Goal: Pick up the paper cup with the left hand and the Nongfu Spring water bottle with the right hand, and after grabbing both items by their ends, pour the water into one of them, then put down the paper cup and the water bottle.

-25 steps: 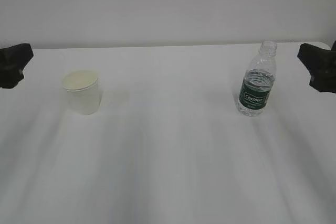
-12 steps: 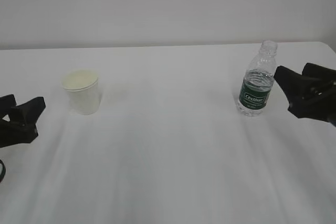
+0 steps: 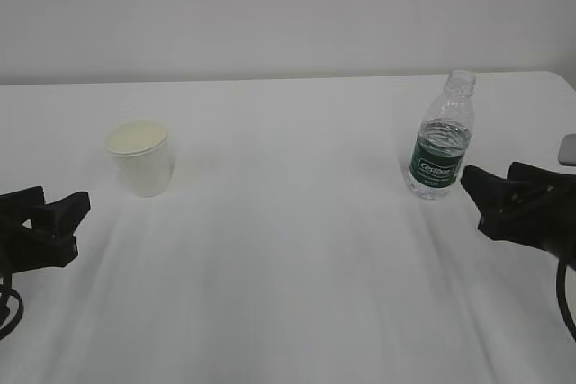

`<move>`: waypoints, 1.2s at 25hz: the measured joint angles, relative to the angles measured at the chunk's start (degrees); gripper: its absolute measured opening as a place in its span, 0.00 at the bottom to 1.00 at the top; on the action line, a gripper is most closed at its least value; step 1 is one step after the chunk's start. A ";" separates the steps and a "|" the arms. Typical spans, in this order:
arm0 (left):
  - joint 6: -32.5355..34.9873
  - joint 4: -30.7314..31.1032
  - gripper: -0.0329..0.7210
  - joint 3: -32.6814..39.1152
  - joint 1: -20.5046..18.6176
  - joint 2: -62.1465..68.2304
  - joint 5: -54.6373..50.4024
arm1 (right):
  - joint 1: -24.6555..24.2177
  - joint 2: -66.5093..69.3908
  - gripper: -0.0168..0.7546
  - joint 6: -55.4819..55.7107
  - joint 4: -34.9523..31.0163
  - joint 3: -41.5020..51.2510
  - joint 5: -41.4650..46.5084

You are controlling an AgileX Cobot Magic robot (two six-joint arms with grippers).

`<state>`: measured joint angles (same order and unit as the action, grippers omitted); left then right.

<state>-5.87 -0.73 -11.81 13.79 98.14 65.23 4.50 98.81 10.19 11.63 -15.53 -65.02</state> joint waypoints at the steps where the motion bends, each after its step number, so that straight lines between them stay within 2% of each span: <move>1: 0.00 0.03 0.62 0.00 0.00 0.00 0.00 | 0.00 0.60 0.67 -0.69 -0.43 0.00 0.00; 4: 0.00 0.13 0.61 0.00 0.00 0.03 0.02 | 0.00 2.64 0.69 -3.14 -1.82 0.00 -0.12; 10: 0.00 0.73 0.62 0.00 0.00 0.03 0.12 | 0.00 6.61 0.83 -4.66 -3.28 -2.00 -0.32; 13: 0.00 0.73 0.62 0.00 0.00 0.03 0.12 | 0.00 8.88 0.87 -4.78 -3.71 -4.39 -0.32; 21: 0.00 0.73 0.66 -0.35 0.00 0.03 0.22 | 0.00 16.75 0.88 -4.91 -2.68 -11.64 -0.35; 30: 0.00 0.37 0.67 -0.37 0.00 0.03 0.22 | 0.00 22.58 0.89 -4.94 -2.06 -17.72 -0.35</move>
<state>-5.87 -0.36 -12.18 13.79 98.17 65.45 4.50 121.39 5.25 9.57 -33.25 -65.38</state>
